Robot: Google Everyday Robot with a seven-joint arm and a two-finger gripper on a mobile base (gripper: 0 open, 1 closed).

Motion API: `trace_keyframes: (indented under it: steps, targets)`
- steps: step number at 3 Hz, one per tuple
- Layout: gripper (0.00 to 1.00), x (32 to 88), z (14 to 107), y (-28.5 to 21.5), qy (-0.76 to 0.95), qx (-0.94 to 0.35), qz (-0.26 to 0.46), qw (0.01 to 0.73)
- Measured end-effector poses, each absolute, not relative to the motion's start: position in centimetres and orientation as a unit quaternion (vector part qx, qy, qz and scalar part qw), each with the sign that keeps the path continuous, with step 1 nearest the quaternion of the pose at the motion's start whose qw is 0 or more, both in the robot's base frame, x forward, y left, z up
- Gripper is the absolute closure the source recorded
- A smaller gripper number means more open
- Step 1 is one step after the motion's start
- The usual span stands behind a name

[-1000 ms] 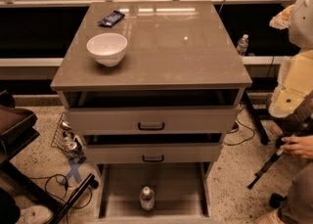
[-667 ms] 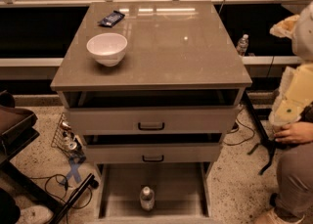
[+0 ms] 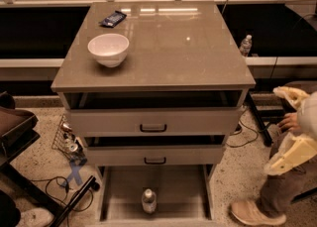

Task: Pick blue plastic bottle from bottom drawer and place on counter

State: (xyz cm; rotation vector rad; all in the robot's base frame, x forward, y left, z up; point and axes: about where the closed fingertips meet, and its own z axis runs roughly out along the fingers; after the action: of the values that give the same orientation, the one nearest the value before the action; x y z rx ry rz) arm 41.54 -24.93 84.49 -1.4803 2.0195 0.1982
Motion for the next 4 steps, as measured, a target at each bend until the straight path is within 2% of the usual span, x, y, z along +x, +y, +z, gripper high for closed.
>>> trace_keyframes:
  steps: [1, 2, 3, 4]
  targets:
    - [0.0, 43.1, 78.5, -25.4, 0.748, -0.508, 0.134, 0.405]
    - [0.0, 44.1, 75.2, -24.6, 0.71, -0.493, 0.175, 0.471]
    - [0.0, 44.2, 73.4, -24.6, 0.681, -0.492, 0.187, 0.509]
    - [0.0, 44.1, 72.7, -24.6, 0.681, -0.491, 0.187, 0.51]
